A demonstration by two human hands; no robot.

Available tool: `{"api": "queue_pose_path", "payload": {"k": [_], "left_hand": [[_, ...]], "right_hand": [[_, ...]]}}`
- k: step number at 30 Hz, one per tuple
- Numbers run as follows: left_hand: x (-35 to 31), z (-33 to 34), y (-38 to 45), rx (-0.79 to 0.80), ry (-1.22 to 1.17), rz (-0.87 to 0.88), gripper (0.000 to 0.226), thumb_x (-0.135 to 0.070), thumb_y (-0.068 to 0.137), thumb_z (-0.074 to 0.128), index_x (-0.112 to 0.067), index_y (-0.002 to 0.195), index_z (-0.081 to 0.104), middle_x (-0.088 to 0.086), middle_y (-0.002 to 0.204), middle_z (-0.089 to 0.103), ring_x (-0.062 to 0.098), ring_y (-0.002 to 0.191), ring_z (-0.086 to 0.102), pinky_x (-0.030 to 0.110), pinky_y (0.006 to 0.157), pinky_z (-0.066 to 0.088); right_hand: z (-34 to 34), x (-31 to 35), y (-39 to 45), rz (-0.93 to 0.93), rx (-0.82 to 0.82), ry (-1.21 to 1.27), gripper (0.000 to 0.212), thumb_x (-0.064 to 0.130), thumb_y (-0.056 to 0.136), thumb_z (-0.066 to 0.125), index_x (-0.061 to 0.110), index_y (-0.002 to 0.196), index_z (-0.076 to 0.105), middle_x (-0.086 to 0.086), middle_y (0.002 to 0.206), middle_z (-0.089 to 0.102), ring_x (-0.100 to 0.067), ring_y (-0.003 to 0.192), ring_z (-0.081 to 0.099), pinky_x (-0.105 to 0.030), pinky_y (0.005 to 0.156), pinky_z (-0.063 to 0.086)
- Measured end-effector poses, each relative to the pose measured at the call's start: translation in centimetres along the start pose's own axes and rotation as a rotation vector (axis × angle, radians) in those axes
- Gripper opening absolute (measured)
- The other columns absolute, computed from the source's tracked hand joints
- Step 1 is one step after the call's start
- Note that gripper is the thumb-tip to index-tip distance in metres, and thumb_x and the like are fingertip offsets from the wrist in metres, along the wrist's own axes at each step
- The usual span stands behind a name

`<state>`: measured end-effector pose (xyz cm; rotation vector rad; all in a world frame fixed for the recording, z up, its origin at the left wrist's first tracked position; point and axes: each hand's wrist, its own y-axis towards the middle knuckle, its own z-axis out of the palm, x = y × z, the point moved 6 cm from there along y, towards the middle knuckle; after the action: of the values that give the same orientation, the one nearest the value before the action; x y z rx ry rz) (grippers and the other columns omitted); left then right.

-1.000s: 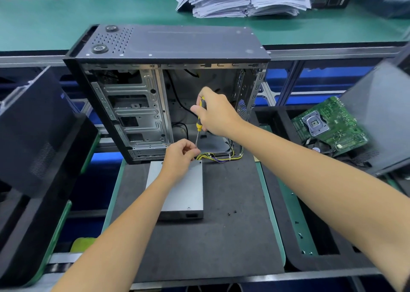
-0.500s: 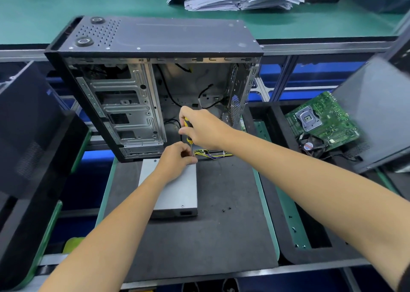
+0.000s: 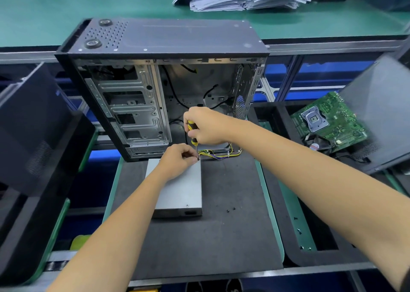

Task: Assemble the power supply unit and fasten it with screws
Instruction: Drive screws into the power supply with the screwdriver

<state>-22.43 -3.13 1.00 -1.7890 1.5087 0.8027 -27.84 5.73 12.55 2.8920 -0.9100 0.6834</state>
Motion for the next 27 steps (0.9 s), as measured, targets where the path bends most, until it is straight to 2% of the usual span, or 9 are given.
{"api": "queue_pose_path", "payload": {"k": [4, 8, 10, 13, 15, 17, 21, 25, 27], "left_hand": [[0.1, 0.0, -0.2, -0.025, -0.019, -0.005, 0.02, -0.008, 0.082, 0.071, -0.026, 0.073, 0.068, -0.005, 0.086, 0.068, 0.006, 0.076, 0.058, 0.024, 0.074, 0.045], [0.2, 0.2, -0.3, -0.03, -0.02, -0.001, 0.017, -0.008, 0.081, 0.071, -0.024, 0.074, 0.069, -0.009, 0.084, 0.067, 0.003, 0.076, 0.058, 0.02, 0.073, 0.044], [0.2, 0.2, -0.3, -0.047, -0.02, -0.011, 0.013, -0.009, 0.081, 0.07, -0.021, 0.075, 0.07, -0.007, 0.086, 0.068, 0.009, 0.079, 0.06, 0.024, 0.075, 0.045], [0.3, 0.4, -0.3, -0.05, -0.008, -0.004, 0.012, -0.008, 0.081, 0.068, -0.019, 0.076, 0.069, -0.005, 0.085, 0.067, 0.009, 0.076, 0.059, 0.022, 0.071, 0.043], [0.3, 0.5, -0.3, -0.048, 0.001, 0.003, 0.011, -0.007, 0.08, 0.066, -0.018, 0.079, 0.068, -0.01, 0.08, 0.065, 0.006, 0.073, 0.056, 0.012, 0.064, 0.04], [0.4, 0.6, -0.3, -0.048, 0.021, 0.0, 0.012, -0.009, 0.08, 0.065, -0.021, 0.08, 0.065, -0.012, 0.077, 0.062, 0.006, 0.072, 0.055, 0.008, 0.06, 0.037], [0.5, 0.7, -0.3, -0.027, 0.066, 0.008, 0.017, -0.017, 0.078, 0.069, -0.031, 0.079, 0.06, -0.015, 0.081, 0.062, 0.005, 0.076, 0.053, 0.019, 0.064, 0.037], [0.8, 0.9, -0.5, -0.031, 0.127, -0.016, 0.025, -0.043, 0.072, 0.077, -0.034, 0.077, 0.054, -0.016, 0.08, 0.059, -0.003, 0.075, 0.051, 0.019, 0.061, 0.034], [0.7, 1.0, -0.5, -0.034, 0.154, -0.008, 0.028, -0.045, 0.071, 0.076, -0.036, 0.076, 0.05, -0.014, 0.08, 0.059, -0.003, 0.075, 0.05, 0.019, 0.06, 0.034]], "right_hand": [[-0.7, 0.5, 0.4, -0.01, -0.052, -0.181, 0.023, 0.025, 0.085, 0.065, 0.019, 0.068, 0.05, 0.005, 0.07, 0.046, -0.021, 0.071, 0.052, -0.026, 0.048, 0.03], [-0.4, 1.2, 0.3, 0.004, -0.131, -0.415, 0.04, 0.033, 0.095, 0.05, 0.015, 0.065, 0.031, 0.001, 0.063, 0.032, -0.016, 0.052, 0.034, -0.027, 0.045, 0.021], [-0.1, 1.0, 0.5, 0.015, -0.069, -0.383, 0.033, 0.033, 0.094, 0.05, 0.014, 0.07, 0.037, -0.001, 0.069, 0.039, -0.021, 0.06, 0.044, -0.03, 0.049, 0.031], [0.4, 1.2, 0.4, -0.019, 0.103, -0.191, 0.005, 0.018, 0.089, 0.054, 0.015, 0.09, 0.05, 0.002, 0.087, 0.045, -0.023, 0.084, 0.051, -0.032, 0.062, 0.041], [0.4, 1.2, 0.4, -0.018, 0.085, -0.19, 0.004, 0.012, 0.088, 0.056, 0.015, 0.09, 0.054, 0.005, 0.083, 0.047, -0.023, 0.085, 0.052, -0.029, 0.056, 0.036], [0.0, 1.0, 0.4, 0.017, 0.006, -0.259, 0.012, 0.018, 0.09, 0.058, 0.011, 0.083, 0.051, -0.004, 0.086, 0.049, -0.027, 0.081, 0.053, -0.031, 0.057, 0.035], [-0.3, 0.1, 0.0, 0.104, -0.055, -0.301, 0.031, 0.027, 0.092, 0.055, 0.012, 0.071, 0.039, -0.004, 0.074, 0.044, -0.031, 0.074, 0.051, -0.03, 0.055, 0.035], [0.0, 0.5, -0.4, 0.07, 0.078, -0.231, 0.007, 0.015, 0.085, 0.058, 0.014, 0.09, 0.053, -0.003, 0.096, 0.053, -0.022, 0.085, 0.05, -0.03, 0.063, 0.038], [-0.1, 0.5, -0.6, 0.074, 0.099, -0.142, 0.014, 0.007, 0.083, 0.057, 0.016, 0.094, 0.054, 0.0, 0.097, 0.052, -0.019, 0.089, 0.05, -0.029, 0.065, 0.04]]}}
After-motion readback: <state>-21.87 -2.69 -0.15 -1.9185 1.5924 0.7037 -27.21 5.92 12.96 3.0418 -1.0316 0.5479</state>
